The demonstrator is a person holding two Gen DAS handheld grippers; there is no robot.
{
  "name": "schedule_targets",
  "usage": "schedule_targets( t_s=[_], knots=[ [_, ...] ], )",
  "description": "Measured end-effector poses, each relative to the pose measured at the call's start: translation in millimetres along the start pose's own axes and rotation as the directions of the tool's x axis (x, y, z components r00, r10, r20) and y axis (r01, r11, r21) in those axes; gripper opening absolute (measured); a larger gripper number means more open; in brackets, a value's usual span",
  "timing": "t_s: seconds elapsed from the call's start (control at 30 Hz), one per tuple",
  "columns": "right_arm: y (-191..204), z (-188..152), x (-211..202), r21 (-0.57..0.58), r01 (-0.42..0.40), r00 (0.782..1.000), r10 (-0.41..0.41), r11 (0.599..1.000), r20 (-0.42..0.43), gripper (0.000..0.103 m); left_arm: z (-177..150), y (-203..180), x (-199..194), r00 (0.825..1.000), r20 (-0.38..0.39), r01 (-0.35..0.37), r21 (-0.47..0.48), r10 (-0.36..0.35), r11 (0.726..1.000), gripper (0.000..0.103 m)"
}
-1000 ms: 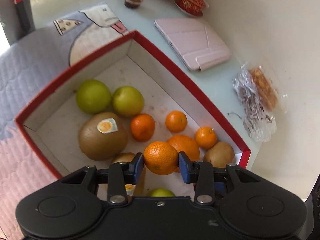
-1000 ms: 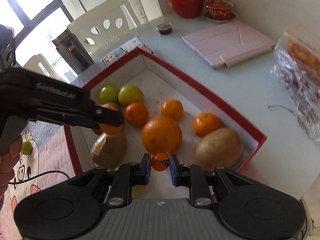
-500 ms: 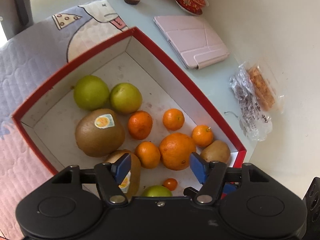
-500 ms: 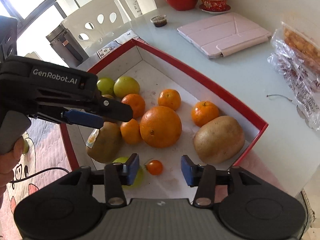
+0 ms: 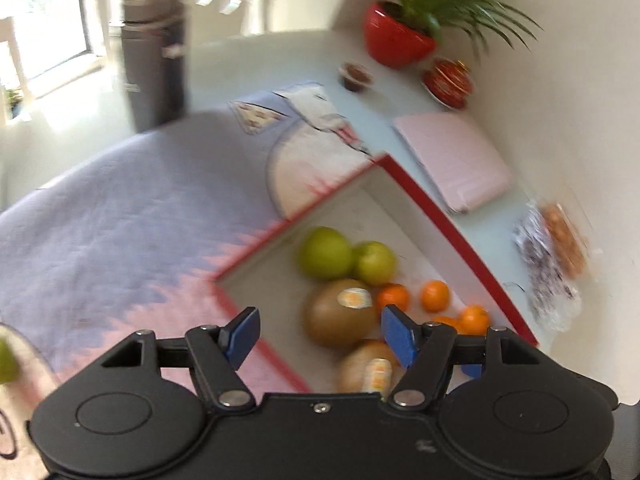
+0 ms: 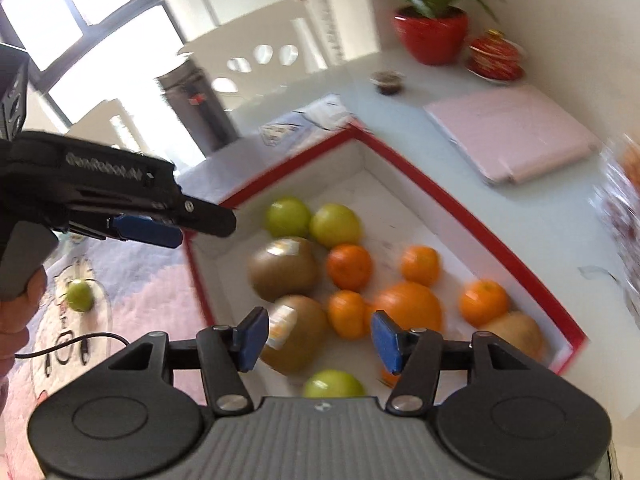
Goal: Organize fruits
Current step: 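Move both tools back over the last fruit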
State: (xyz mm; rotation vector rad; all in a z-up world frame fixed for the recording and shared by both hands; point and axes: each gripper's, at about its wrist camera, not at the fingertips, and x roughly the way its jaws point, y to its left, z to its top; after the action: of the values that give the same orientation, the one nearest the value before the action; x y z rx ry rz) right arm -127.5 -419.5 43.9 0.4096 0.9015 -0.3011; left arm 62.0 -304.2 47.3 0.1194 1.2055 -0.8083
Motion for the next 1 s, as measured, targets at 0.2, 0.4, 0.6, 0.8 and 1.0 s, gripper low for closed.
schedule_targets(
  t_s=[0.2, 0.4, 0.6, 0.8, 1.0],
  knots=[
    [55.8, 21.2, 18.3, -0.141, -0.071, 0.997, 0.068, 0.987, -0.027, 0.060, 2.1, 53.9, -29.7, 0.997, 0.052, -0.048, -0.101, 0.054, 0.994, 0.080],
    [111.1, 38.5, 37.6, -0.266, -0.137, 0.990, 0.124, 0.954, -0.064, 0.062, -8.6, 111.3, -55.1, 0.990, 0.080, -0.100, -0.210, 0.119, 0.973, 0.080],
    [166.9, 49.9, 62.4, -0.368, -0.205, 0.978, 0.175, 0.907, -0.114, 0.063, -26.1, 169.5, -75.9, 0.980, 0.087, -0.140, -0.327, 0.177, 0.935, 0.080],
    [225.7, 51.8, 91.4, -0.465, -0.277, 0.959, 0.214, 0.841, -0.184, 0.063, -45.1, 232.0, -89.2, 0.972, 0.081, -0.163, -0.443, 0.221, 0.882, 0.080],
    [277.7, 43.9, 126.0, -0.535, -0.347, 0.934, 0.234, 0.770, -0.269, 0.063, -61.0, 299.9, -89.6, 0.974, 0.069, -0.132, -0.596, 0.214, 0.792, 0.080]
  ],
)
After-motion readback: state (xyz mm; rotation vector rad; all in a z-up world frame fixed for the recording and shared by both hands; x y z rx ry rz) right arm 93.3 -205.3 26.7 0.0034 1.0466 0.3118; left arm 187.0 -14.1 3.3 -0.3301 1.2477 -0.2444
